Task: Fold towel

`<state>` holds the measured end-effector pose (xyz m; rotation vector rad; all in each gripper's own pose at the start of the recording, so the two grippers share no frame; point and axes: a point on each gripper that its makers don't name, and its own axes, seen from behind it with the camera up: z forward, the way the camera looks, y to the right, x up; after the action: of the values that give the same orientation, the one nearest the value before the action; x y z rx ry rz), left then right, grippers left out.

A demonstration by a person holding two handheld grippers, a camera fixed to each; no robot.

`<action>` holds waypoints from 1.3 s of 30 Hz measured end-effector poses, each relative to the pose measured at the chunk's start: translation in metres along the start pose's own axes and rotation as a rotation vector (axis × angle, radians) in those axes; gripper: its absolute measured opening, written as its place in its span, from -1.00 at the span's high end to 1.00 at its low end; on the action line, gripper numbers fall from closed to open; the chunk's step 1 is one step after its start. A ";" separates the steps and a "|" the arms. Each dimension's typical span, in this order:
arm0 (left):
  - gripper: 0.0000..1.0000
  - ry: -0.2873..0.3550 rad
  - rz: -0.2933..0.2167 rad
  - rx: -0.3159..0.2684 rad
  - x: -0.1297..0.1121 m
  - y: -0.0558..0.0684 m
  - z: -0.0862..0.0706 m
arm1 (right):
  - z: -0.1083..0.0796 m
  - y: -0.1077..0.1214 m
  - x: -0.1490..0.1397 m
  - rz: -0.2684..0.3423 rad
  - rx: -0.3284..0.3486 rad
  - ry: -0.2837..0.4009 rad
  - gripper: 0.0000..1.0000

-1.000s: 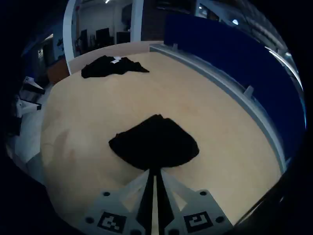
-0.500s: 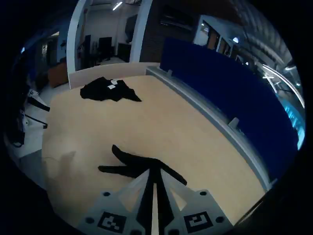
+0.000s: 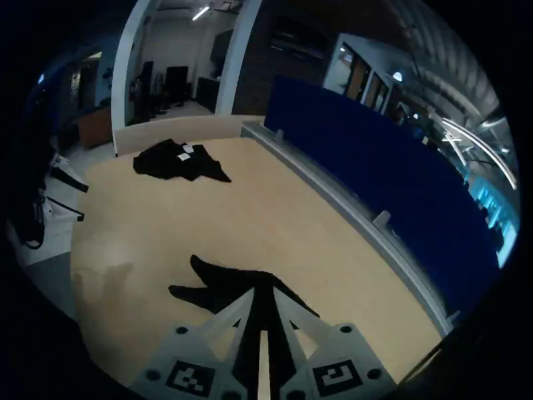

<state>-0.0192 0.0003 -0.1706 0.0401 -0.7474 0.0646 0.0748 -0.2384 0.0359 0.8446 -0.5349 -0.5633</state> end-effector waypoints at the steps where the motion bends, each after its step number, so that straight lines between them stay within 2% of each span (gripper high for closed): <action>1: -0.84 0.001 0.001 -0.002 0.001 0.001 0.000 | -0.002 0.002 0.000 0.000 -0.002 0.000 0.92; 11: -0.85 0.008 0.023 -0.017 0.008 0.008 0.002 | -0.023 0.027 -0.005 -0.001 -0.037 0.000 0.92; 17: -0.85 0.009 0.033 -0.025 0.009 0.012 0.004 | -0.043 0.047 -0.016 0.006 -0.058 -0.012 0.92; 39: -0.85 -0.007 0.068 -0.032 0.013 0.020 0.015 | -0.113 0.136 -0.094 0.066 -0.175 -0.092 0.92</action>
<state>-0.0217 0.0195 -0.1506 -0.0151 -0.7570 0.1170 0.1117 -0.0432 0.0626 0.6354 -0.5862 -0.5814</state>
